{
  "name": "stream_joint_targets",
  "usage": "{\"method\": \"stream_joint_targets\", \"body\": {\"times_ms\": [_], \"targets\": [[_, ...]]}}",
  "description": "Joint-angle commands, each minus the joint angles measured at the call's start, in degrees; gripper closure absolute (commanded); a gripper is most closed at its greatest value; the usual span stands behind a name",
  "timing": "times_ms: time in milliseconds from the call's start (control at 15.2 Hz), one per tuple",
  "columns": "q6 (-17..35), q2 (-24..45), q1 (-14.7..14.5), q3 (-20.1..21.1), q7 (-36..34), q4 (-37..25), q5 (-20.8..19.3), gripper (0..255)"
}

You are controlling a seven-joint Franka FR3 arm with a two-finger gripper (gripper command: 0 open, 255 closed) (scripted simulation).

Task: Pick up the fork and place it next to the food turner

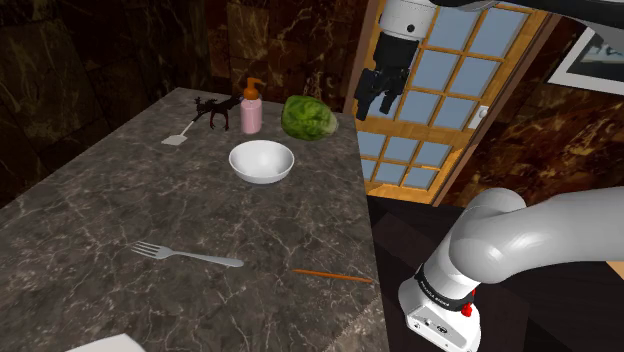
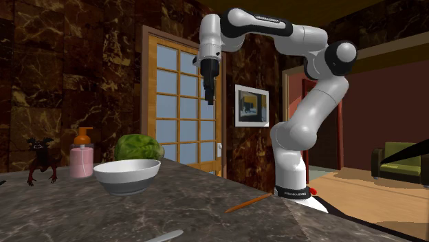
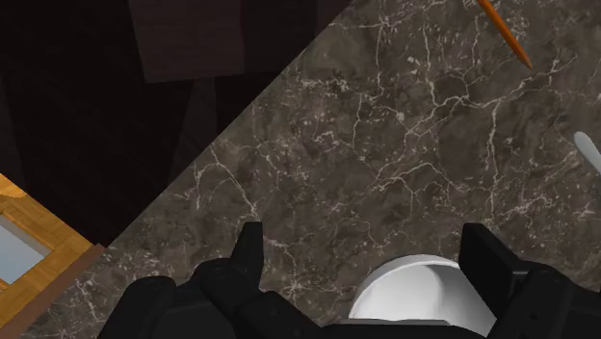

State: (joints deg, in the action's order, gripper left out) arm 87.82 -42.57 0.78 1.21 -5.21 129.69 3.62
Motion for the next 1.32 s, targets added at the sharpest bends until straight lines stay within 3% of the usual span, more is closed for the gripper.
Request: {"method": "stream_joint_targets", "body": {"times_ms": [0,660,1254], "targets": [[0.00,0.00,0.00,0.00,0.00,0.00,0.00,0],[13.32,11.53,-4.65,8.27,-3.18,0.79,3.68,0],[23.77,25.40,-7.84,15.72,-6.72,-3.48,3.49,0]]}}
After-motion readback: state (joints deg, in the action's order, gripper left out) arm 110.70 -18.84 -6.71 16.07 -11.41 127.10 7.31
